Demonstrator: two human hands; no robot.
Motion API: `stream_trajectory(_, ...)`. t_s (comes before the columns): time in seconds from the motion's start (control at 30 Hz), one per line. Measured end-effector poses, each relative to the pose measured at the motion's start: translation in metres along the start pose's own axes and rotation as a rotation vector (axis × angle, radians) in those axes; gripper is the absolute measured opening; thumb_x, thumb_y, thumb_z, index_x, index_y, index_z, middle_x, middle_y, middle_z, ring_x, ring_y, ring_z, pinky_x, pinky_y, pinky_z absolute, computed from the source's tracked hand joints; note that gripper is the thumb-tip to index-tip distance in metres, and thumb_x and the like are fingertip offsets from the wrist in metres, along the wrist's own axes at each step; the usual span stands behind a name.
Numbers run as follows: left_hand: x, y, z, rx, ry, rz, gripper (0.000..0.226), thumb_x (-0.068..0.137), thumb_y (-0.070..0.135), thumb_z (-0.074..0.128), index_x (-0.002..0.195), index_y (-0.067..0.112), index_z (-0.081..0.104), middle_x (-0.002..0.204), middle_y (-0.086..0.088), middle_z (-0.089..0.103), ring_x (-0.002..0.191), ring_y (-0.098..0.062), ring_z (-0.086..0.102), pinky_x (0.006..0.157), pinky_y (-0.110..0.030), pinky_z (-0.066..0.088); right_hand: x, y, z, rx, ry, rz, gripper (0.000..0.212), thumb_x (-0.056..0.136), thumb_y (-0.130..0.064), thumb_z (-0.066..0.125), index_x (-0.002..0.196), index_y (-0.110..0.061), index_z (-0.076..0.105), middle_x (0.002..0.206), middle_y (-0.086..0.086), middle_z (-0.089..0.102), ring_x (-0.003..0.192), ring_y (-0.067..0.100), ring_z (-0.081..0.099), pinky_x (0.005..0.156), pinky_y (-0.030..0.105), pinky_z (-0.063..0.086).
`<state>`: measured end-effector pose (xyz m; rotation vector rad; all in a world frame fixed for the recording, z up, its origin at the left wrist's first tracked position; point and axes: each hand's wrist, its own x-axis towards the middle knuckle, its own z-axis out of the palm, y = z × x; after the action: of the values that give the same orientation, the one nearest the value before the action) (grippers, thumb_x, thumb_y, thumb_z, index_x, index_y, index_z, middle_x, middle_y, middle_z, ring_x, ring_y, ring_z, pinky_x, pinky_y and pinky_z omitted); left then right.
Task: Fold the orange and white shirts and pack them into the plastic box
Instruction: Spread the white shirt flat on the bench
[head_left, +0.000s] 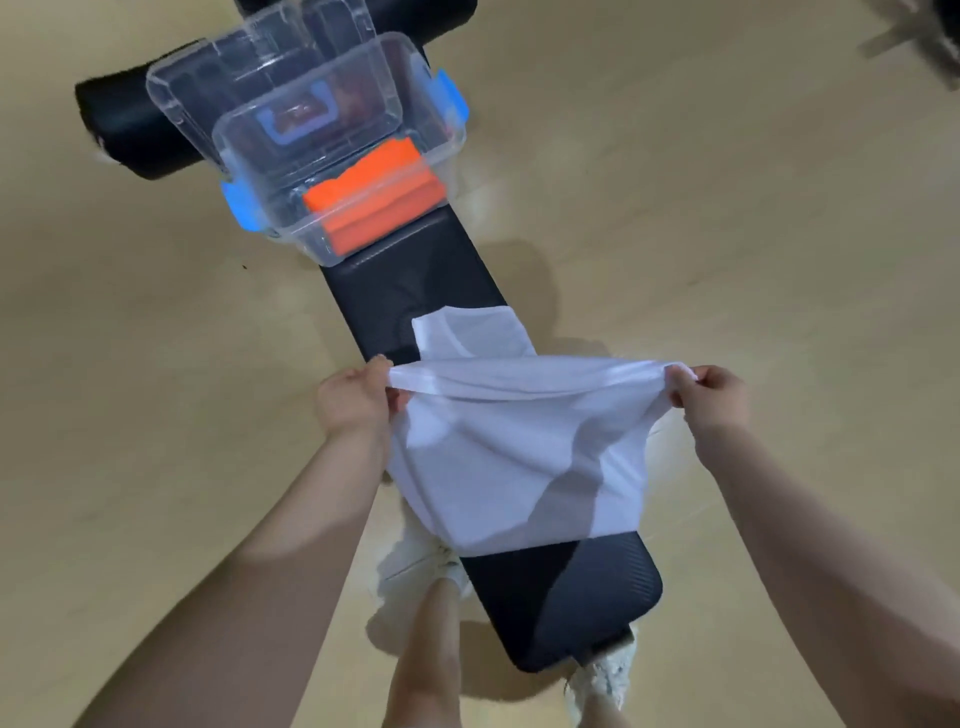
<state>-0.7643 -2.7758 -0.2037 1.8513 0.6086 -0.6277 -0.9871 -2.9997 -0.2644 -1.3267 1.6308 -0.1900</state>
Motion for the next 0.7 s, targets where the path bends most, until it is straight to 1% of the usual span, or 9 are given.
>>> stream_trajectory(0.1, 0.058, 0.005, 0.028, 0.100, 0.009, -0.062, 0.030, 0.082, 0.011, 0.053, 0.053, 0.009, 0.046, 0.036, -0.002, 0.048, 0.037, -0.017, 0.043, 0.040, -0.016, 0.036, 0.040, -0.003, 0.042, -0.074, -0.013, 0.011, 0.029, 0.081, -0.028, 0.062, 0.057, -0.019, 0.050, 0.056, 0.000, 0.055, 0.064, 0.023, 0.047, 0.068, 0.030, 0.039)
stream_trajectory(0.17, 0.090, 0.003, 0.044, 0.129, 0.013, -0.110, 0.030, 0.083, 0.012, 0.053, 0.054, 0.008, 0.050, 0.033, -0.001, 0.051, 0.031, -0.016, 0.046, 0.040, -0.016, 0.039, 0.064, -0.003, 0.068, -0.125, -0.006, 0.035, 0.031, 0.081, -0.028, 0.062, 0.054, -0.017, 0.049, 0.054, 0.003, 0.054, 0.064, 0.023, 0.046, 0.066, 0.029, 0.038)
stream_trajectory(0.27, 0.127, -0.004, 0.061, 0.060, 0.058, -0.164, 0.024, 0.087, 0.014, 0.050, 0.064, 0.008, 0.054, 0.064, -0.008, 0.060, 0.047, -0.018, 0.057, 0.047, -0.019, 0.048, 0.091, 0.001, 0.098, -0.172, 0.002, 0.032, 0.025, 0.081, -0.027, 0.059, 0.060, -0.014, 0.052, 0.064, 0.012, 0.058, 0.068, 0.024, 0.050, 0.068, 0.032, 0.043)
stream_trajectory(0.33, 0.139, -0.010, 0.069, 0.036, 0.038, -0.129, 0.016, 0.091, 0.016, 0.046, 0.085, 0.005, 0.057, 0.078, -0.008, 0.061, 0.063, -0.020, 0.059, 0.063, -0.028, 0.054, 0.095, 0.002, 0.114, -0.133, 0.012, 0.021, 0.012, 0.084, -0.024, 0.056, 0.087, -0.013, 0.058, 0.070, 0.008, 0.061, 0.073, 0.024, 0.055, 0.076, 0.037, 0.049)
stream_trajectory(0.4, 0.139, -0.022, 0.070, 0.115, 0.001, 0.085, 0.033, 0.092, 0.019, 0.044, 0.124, 0.012, 0.046, 0.090, -0.003, 0.062, 0.075, -0.019, 0.060, 0.074, -0.031, 0.052, 0.085, 0.004, 0.127, -0.084, -0.018, -0.028, 0.029, 0.089, -0.020, 0.051, 0.116, -0.011, 0.049, 0.073, -0.002, 0.059, 0.079, 0.024, 0.060, 0.081, 0.039, 0.049)
stream_trajectory(0.47, 0.125, -0.039, 0.068, 0.421, -0.067, 0.468, 0.047, 0.089, 0.016, 0.044, 0.135, 0.015, 0.037, 0.108, -0.001, 0.060, 0.094, -0.016, 0.056, 0.087, -0.027, 0.045, 0.062, 0.005, 0.141, -0.171, -0.090, -0.196, 0.026, 0.091, -0.016, 0.047, 0.116, -0.009, 0.048, 0.078, -0.001, 0.059, 0.082, 0.026, 0.060, 0.079, 0.036, 0.046)
stream_trajectory(0.57, 0.111, -0.078, 0.068, 0.761, -0.250, 1.071, 0.026, 0.082, 0.008, 0.040, 0.107, 0.010, 0.046, 0.101, -0.015, 0.058, 0.094, -0.020, 0.046, 0.082, -0.029, 0.038, 0.022, 0.012, 0.165, -0.382, -0.221, -0.564, 0.020, 0.090, -0.018, 0.045, 0.093, -0.004, 0.059, 0.089, 0.011, 0.060, 0.086, 0.033, 0.057, 0.076, 0.037, 0.042)
stream_trajectory(0.63, 0.117, -0.098, 0.070, 0.928, -0.279, 1.207, 0.011, 0.079, 0.011, 0.040, 0.088, 0.014, 0.045, 0.087, -0.013, 0.058, 0.085, -0.022, 0.045, 0.072, -0.035, 0.042, 0.011, 0.019, 0.180, -0.565, -0.240, -0.833, 0.028, 0.085, -0.026, 0.043, 0.088, -0.007, 0.064, 0.093, 0.011, 0.063, 0.090, 0.035, 0.057, 0.077, 0.037, 0.044)
stream_trajectory(0.7, 0.129, -0.110, 0.068, 1.081, -0.257, 1.234, 0.010, 0.080, 0.017, 0.040, 0.081, 0.013, 0.050, 0.083, -0.009, 0.056, 0.083, -0.022, 0.045, 0.069, -0.036, 0.044, 0.011, 0.024, 0.188, -0.661, -0.204, -0.962, 0.025, 0.083, -0.025, 0.048, 0.094, -0.011, 0.065, 0.104, 0.008, 0.063, 0.097, 0.034, 0.057, 0.077, 0.038, 0.049)
